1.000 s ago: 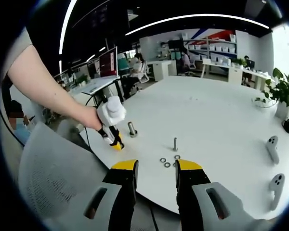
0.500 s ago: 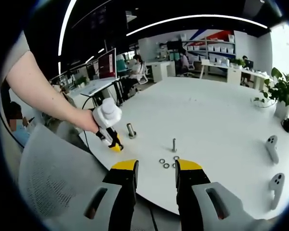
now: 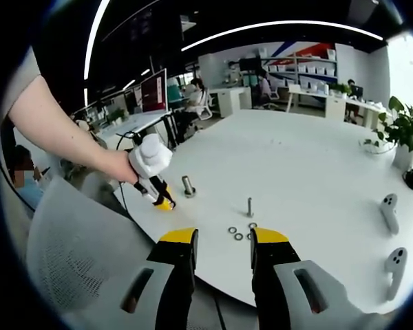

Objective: Place the washer onto the threaded stud by aligning its center hole with the stud, sliding it down to the base, and recovering from edge contact or off-axis alignment until the washer reaches the visible bottom stop.

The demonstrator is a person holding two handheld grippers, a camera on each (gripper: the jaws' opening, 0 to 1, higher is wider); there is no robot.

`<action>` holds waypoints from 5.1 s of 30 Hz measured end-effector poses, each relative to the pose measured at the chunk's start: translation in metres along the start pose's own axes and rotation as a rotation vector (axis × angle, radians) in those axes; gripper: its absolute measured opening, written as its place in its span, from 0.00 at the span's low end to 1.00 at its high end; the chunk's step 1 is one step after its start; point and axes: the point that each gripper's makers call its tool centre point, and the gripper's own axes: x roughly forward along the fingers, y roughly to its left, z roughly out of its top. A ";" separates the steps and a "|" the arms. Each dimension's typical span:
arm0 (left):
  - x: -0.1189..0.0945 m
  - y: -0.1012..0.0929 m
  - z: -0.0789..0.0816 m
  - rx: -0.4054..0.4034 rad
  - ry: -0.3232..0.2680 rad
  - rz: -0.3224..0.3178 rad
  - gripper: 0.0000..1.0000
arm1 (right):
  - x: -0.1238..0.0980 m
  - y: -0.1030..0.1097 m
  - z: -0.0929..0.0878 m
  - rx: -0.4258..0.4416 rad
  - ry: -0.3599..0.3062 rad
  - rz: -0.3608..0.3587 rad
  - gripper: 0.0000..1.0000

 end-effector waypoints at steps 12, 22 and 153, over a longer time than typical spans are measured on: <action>-0.032 0.014 0.017 0.069 -0.055 0.033 0.19 | -0.001 0.000 0.000 0.004 -0.004 0.000 0.32; -0.049 0.028 0.034 0.108 -0.068 0.064 0.19 | -0.001 0.000 0.002 0.008 -0.011 0.001 0.32; -0.142 -0.010 0.051 -0.282 -0.638 0.116 0.32 | 0.000 0.006 -0.003 -0.046 0.016 0.018 0.33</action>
